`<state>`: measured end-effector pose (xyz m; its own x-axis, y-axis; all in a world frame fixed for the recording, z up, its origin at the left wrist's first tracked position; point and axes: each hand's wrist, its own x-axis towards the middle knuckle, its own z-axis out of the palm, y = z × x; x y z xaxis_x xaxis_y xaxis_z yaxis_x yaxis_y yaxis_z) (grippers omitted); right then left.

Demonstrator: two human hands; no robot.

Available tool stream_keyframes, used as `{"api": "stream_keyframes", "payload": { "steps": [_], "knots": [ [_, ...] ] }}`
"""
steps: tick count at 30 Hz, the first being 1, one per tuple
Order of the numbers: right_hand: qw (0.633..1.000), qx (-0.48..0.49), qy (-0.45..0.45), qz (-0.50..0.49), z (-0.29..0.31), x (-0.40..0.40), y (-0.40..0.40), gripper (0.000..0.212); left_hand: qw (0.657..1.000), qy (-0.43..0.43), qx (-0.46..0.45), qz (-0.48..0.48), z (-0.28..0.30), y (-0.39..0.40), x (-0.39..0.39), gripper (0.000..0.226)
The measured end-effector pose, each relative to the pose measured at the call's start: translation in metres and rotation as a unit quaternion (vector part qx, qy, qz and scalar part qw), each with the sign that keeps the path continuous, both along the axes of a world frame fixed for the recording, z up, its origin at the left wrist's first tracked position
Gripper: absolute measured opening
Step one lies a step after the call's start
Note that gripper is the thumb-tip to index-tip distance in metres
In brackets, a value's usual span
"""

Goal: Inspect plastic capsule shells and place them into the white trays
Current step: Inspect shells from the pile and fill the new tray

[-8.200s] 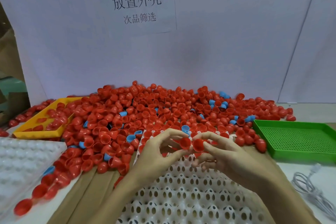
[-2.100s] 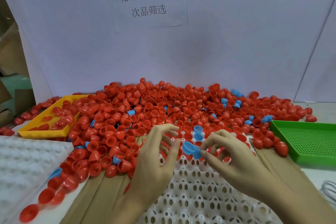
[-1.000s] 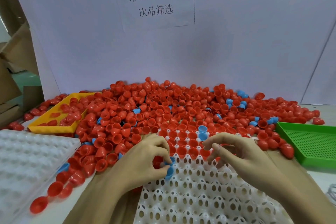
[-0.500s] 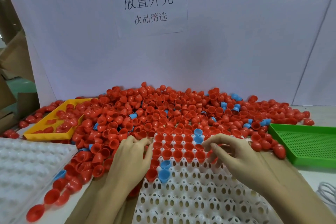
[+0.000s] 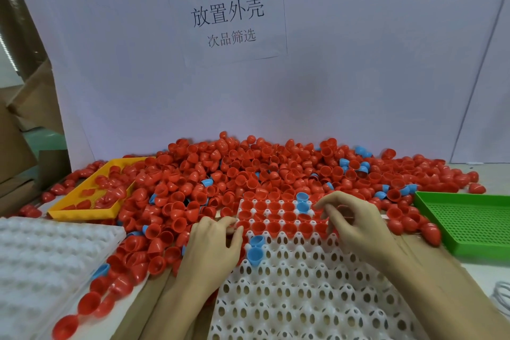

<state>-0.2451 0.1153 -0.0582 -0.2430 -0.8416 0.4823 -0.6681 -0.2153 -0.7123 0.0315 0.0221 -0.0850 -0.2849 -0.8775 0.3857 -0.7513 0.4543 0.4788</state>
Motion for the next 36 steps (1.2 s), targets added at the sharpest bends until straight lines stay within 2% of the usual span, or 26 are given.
{"api": "stream_keyframes", "payload": {
  "steps": [4,9,13,17,21,25,29,32,34,36],
  "knots": [
    [1.000,-0.003,-0.011,0.003,0.000,-0.005,0.001,0.030,1.000,0.016,-0.001,0.002,-0.001,-0.001,0.000,0.028],
    [0.997,-0.027,-0.067,0.009,0.004,-0.011,0.002,0.031,0.998,0.068,-0.007,0.008,0.008,-0.018,0.006,0.016],
    [0.996,-0.029,-0.084,0.000,0.004,-0.019,0.003,0.030,0.999,0.010,-0.044,0.021,0.018,-0.046,0.002,0.011],
    [0.996,-0.028,-0.083,-0.009,0.000,-0.023,0.005,0.032,0.997,-0.082,0.001,0.002,0.020,-0.070,-0.008,0.016],
    [0.998,-0.037,-0.059,-0.012,-0.002,-0.023,0.007,0.034,0.994,-0.090,-0.020,0.050,0.011,-0.079,-0.010,0.009],
    [0.997,-0.060,-0.038,-0.016,0.000,-0.024,0.010,0.035,0.993,-0.092,-0.052,0.055,0.010,-0.079,-0.008,0.014],
    [0.997,-0.070,-0.029,-0.024,0.003,-0.025,0.013,0.031,0.982,-0.062,-0.164,0.066,0.020,-0.061,-0.003,0.027],
    [0.998,-0.055,-0.036,-0.018,0.005,-0.024,0.013,0.029,0.979,0.003,-0.202,0.021,0.033,-0.044,-0.005,0.026],
    [0.998,-0.037,-0.055,0.003,0.007,-0.024,0.014,0.030,0.979,0.096,-0.178,-0.022,0.039,-0.026,-0.013,0.021],
    [0.998,-0.025,-0.053,0.019,0.009,-0.023,0.016,0.030,0.972,0.208,-0.083,-0.076,0.042,-0.008,-0.025,0.016]
  ]
}}
